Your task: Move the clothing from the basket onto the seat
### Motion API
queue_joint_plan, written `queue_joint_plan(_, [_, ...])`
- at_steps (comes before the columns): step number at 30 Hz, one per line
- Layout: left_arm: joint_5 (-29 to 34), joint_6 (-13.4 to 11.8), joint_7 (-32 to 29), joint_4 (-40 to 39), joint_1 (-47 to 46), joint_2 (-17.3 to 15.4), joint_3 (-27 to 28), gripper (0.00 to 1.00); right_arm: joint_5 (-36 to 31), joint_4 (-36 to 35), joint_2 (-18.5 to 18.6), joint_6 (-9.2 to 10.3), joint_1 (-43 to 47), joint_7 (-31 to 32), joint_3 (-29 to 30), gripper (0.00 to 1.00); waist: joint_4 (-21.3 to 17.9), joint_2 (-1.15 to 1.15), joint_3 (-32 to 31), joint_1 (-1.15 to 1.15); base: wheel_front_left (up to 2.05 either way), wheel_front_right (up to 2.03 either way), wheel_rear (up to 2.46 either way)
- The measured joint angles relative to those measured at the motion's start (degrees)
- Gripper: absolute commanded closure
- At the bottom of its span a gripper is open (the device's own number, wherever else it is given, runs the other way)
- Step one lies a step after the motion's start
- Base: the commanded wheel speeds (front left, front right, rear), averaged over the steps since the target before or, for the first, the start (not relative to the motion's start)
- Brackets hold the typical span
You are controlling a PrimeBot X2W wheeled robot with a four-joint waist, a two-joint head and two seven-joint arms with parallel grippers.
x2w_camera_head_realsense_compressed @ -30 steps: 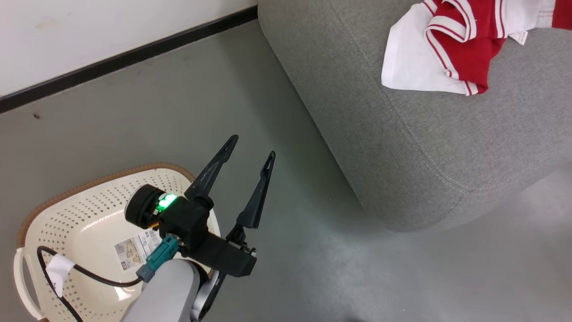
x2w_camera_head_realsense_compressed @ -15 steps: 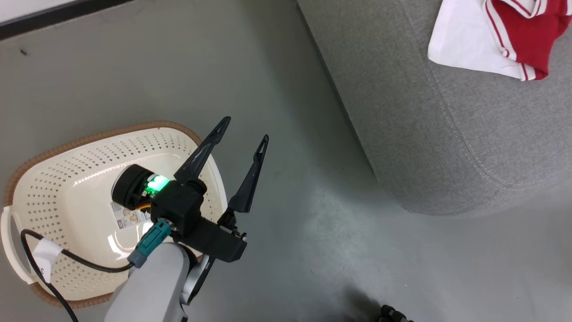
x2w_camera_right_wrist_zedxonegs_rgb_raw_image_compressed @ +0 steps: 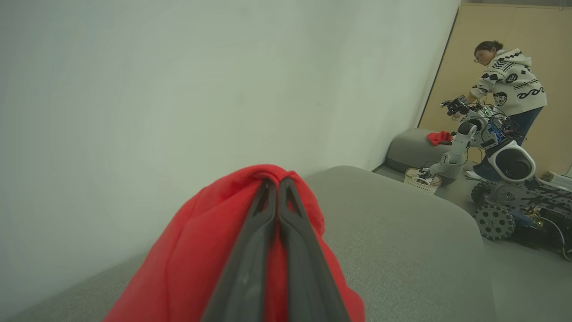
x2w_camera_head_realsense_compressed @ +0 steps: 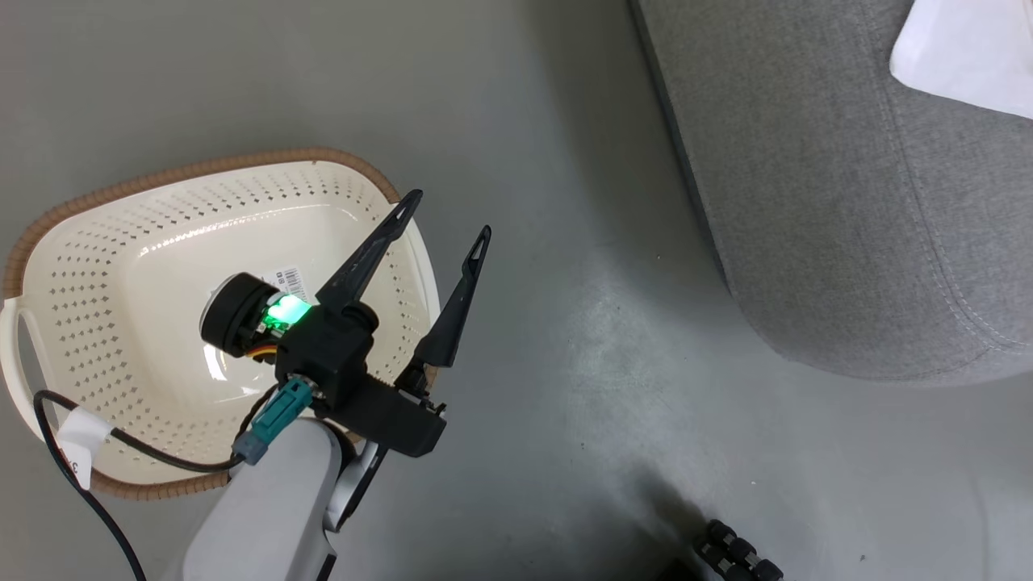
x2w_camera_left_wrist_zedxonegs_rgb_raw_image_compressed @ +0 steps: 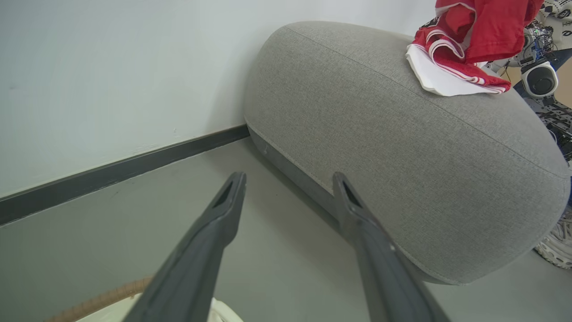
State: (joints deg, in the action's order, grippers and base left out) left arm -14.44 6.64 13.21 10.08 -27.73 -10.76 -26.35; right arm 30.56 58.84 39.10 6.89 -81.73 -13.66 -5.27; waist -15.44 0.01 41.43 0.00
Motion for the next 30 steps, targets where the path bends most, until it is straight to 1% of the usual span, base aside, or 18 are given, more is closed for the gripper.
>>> queue_joint_plan(7, [0.0,0.03,0.05,0.73,-0.5,0.01,-0.24,0.0,1.75,5.06,-0.86,0.18,0.38,0.51,2.15,1.0,1.99,0.0,2.25,0.0,0.0,0.0,0.0])
queue_joint_plan(8, [-0.01,0.37,0.07,0.85,-0.68,0.09,-0.31,0.0,1.93,5.95,-1.04,0.18,0.53,0.57,2.53,1.0,2.28,0.0,2.44,0.0,0.0,0.0,0.0])
queue_joint_plan(12, [-0.01,0.42,0.09,1.24,-1.21,0.04,-0.18,0.0,2.4,7.66,-2.7,0.23,1.27,0.51,2.93,1.0,3.11,0.0,3.02,0.0,0.0,0.0,0.0])
queue_joint_plan(13, [-0.02,0.42,0.1,1.59,-1.21,0.05,-0.19,0.0,2.37,7.78,-3.08,0.23,1.3,0.46,2.83,0.68,3.24,0.0,3.06,0.0,0.0,0.0,0.0])
queue_joint_plan(14, [-0.02,0.42,0.16,2.03,-1.21,0.09,-0.24,0.0,2.19,7.82,-3.3,0.23,1.3,0.45,2.6,0.0,3.36,0.0,3.02,0.0,0.0,0.0,0.0])
queue_joint_plan(22, [-0.2,0.42,0.62,3.64,-1.65,0.91,-0.29,0.0,1.21,7.83,-3.81,0.23,1.69,-0.12,1.92,0.0,3.79,0.0,1.36,-0.01,0.0,0.0,0.0])
queue_joint_plan(26, [-0.75,0.43,0.78,5.35,-1.78,2.38,-0.46,0.0,0.49,7.81,-4.45,0.23,3.88,-0.58,0.99,0.0,3.96,-0.01,-0.63,-0.01,0.0,0.0,0.0])
queue_joint_plan(27, [-0.97,0.43,0.79,5.7,-1.83,2.64,-0.46,0.0,0.16,7.82,-4.41,0.05,4.05,-0.58,0.71,0.0,4.0,0.0,-1.1,-0.01,0.0,0.0,0.0])
queue_joint_plan(30, [-2.23,0.43,1.09,6.59,-2.19,3.33,-0.31,0.0,-1.24,7.21,-4.42,-1.64,4.22,-0.62,-0.85,0.0,4.15,-0.01,-2.68,-0.01,0.0,0.0,0.0])
